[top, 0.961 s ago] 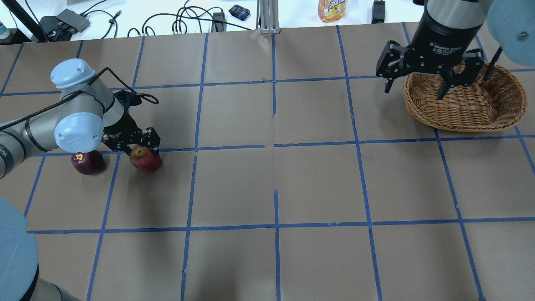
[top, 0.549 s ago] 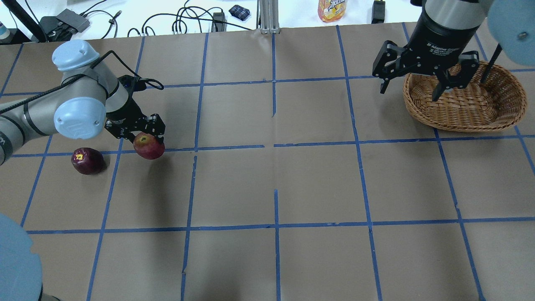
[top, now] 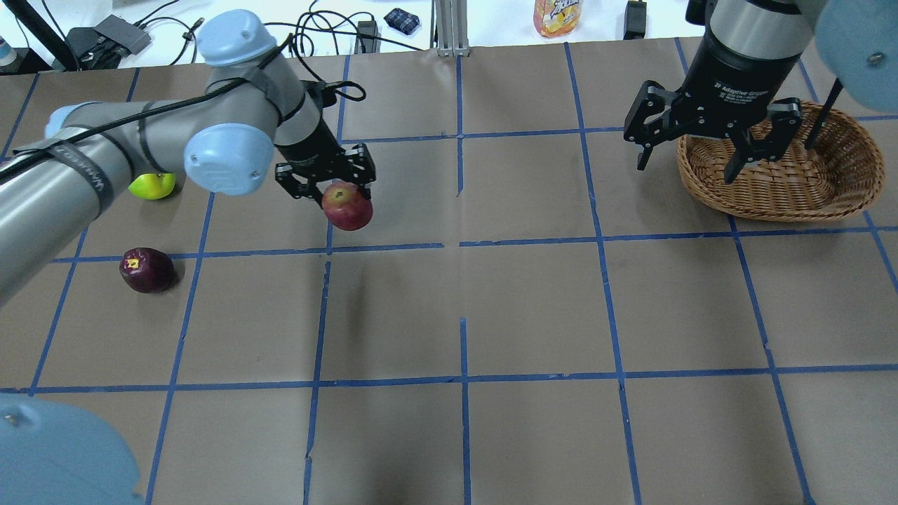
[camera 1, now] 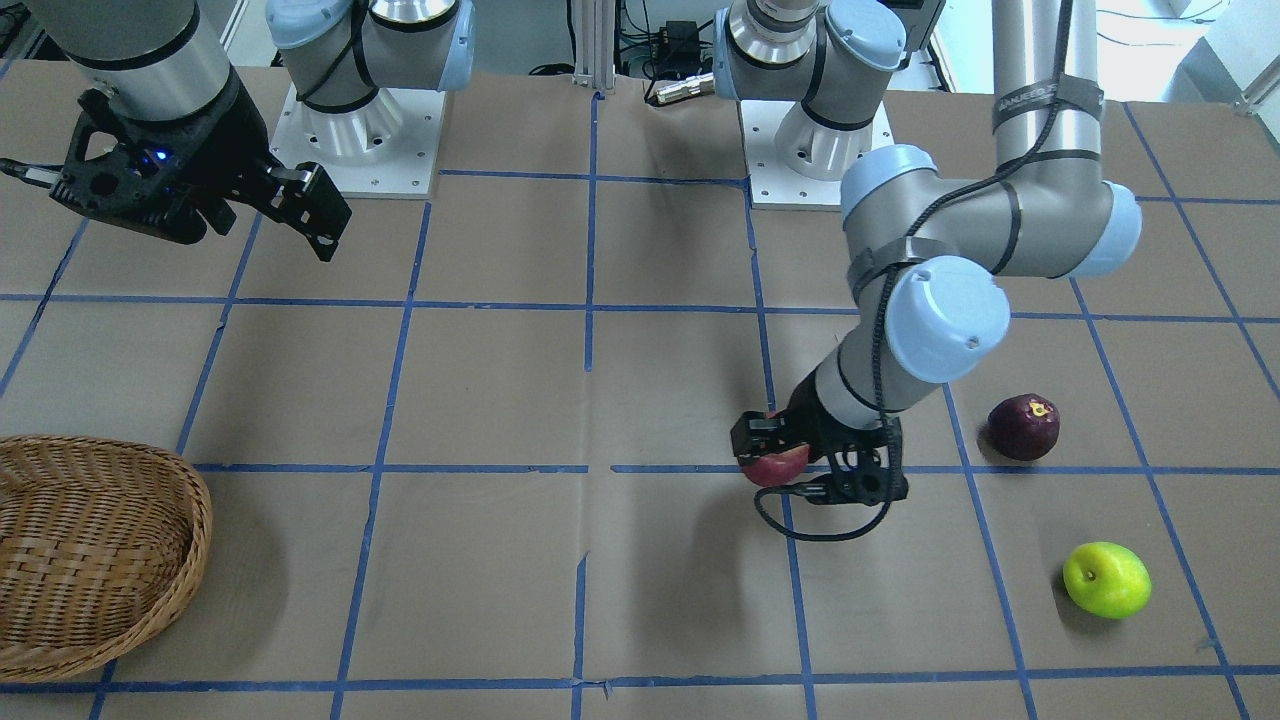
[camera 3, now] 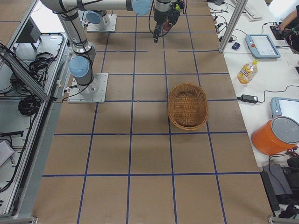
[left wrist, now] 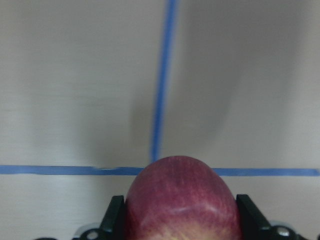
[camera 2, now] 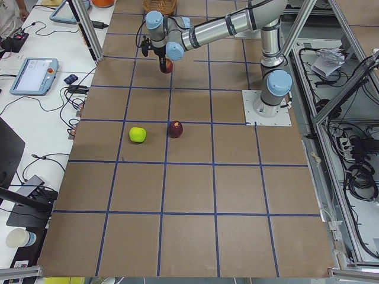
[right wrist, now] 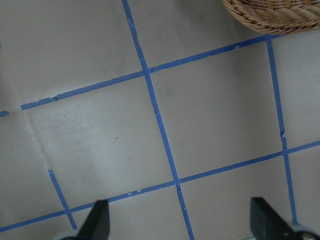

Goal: Put all apples into basket
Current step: 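Carry the red-yellow apple to the table center and release it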

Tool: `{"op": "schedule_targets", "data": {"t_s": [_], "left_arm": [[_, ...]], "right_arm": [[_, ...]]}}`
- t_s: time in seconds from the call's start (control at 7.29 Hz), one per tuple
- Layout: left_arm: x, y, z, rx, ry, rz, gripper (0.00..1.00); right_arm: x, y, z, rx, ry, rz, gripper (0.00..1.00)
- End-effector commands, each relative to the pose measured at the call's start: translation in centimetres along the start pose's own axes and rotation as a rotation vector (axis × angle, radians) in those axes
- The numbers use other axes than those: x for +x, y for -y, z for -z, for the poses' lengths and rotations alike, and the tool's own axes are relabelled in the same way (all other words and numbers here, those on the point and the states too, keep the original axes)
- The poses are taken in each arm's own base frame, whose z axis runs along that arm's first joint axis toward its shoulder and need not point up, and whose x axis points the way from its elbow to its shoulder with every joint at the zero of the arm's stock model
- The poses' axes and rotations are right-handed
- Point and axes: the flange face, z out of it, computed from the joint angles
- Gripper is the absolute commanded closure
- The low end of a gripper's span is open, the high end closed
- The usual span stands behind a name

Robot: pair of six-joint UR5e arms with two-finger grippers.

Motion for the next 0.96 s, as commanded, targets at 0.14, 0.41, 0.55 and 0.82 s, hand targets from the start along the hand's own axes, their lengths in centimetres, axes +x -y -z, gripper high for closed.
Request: {"op": "schedule_targets", "data": {"t_s": [0.14, 0.41, 0.55, 0.82], "left_arm": [[10.0, -1.8, -5.3, 0.038, -0.013, 0.045, 0.70], [11.3, -2.4, -7.3, 0.031, -0.009, 0.045, 0.70], [11.5, -2.8, -8.7, 0.009, 0.001, 0.046, 0.64], [11.6, -3.1, -9.8, -0.006, 0.009, 0.047, 0.01]], "right_arm": [[-0.5, -0.2, -0.2, -0.018, 0.028, 0.024, 0.00], [-0.7, -0.7, 0.2, -0.010, 0.034, 0.149, 0.00], [-0.8, -0.7, 1.3, 0.019, 0.039, 0.156, 0.00], [-0.9, 0.4, -1.7, -0.024, 0.021, 0.141, 0.00]]}}
